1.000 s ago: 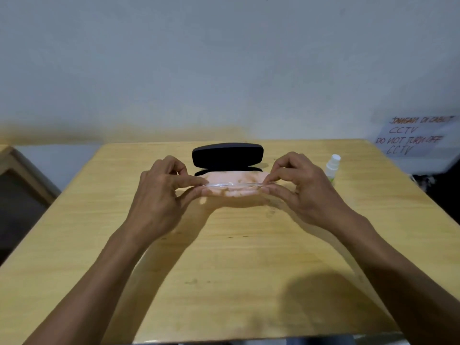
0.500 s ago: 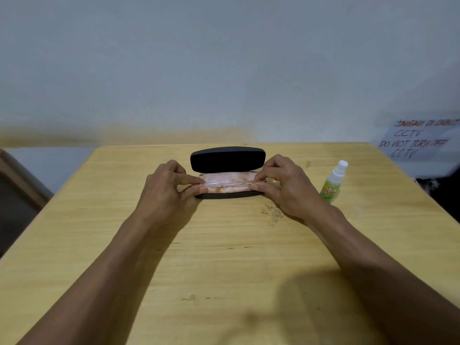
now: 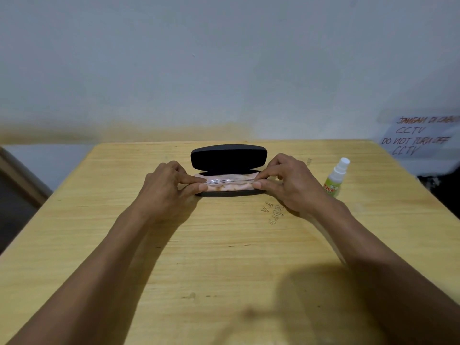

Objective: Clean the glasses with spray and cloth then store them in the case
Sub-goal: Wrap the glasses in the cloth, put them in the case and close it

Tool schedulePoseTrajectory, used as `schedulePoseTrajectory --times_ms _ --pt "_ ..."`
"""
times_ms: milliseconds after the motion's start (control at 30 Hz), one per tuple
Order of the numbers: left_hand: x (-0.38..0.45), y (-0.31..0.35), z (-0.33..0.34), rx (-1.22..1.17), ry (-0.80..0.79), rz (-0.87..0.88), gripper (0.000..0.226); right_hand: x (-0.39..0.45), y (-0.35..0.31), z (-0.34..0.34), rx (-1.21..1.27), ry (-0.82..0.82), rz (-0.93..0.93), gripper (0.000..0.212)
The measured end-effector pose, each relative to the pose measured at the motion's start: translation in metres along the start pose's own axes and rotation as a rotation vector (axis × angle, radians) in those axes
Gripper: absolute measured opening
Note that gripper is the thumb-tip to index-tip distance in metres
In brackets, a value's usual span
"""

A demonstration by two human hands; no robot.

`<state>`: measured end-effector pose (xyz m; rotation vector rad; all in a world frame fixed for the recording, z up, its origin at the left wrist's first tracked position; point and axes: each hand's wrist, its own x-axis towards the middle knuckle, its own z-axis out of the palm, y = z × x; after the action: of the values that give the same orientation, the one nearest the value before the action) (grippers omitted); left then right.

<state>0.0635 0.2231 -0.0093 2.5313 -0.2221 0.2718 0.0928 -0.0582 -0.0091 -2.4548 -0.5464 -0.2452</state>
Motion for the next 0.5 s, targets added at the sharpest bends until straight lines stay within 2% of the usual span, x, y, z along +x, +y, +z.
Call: schedulePoseTrajectory --times_ms 133,267,367,500 --pt "0.003 -0.001 -0.002 -0.180 -0.082 -0.149 0.007 0.000 -0.003 -0.005 0.067 -0.026 0.044 0.021" --pt "0.005 -0.001 -0.006 -0.196 -0.146 -0.224 0.036 -0.001 -0.002 -0.006 0.070 -0.045 0.072 0.024" --pt "0.000 0.004 -0.007 -0.197 -0.067 -0.217 0.039 -0.004 -0.005 -0.003 0.094 0.001 0.093 0.028" --pt "-0.012 0.007 -0.012 -0.209 0.103 -0.218 0.060 -0.012 -0.010 -0.006 0.134 0.103 0.124 0.033"
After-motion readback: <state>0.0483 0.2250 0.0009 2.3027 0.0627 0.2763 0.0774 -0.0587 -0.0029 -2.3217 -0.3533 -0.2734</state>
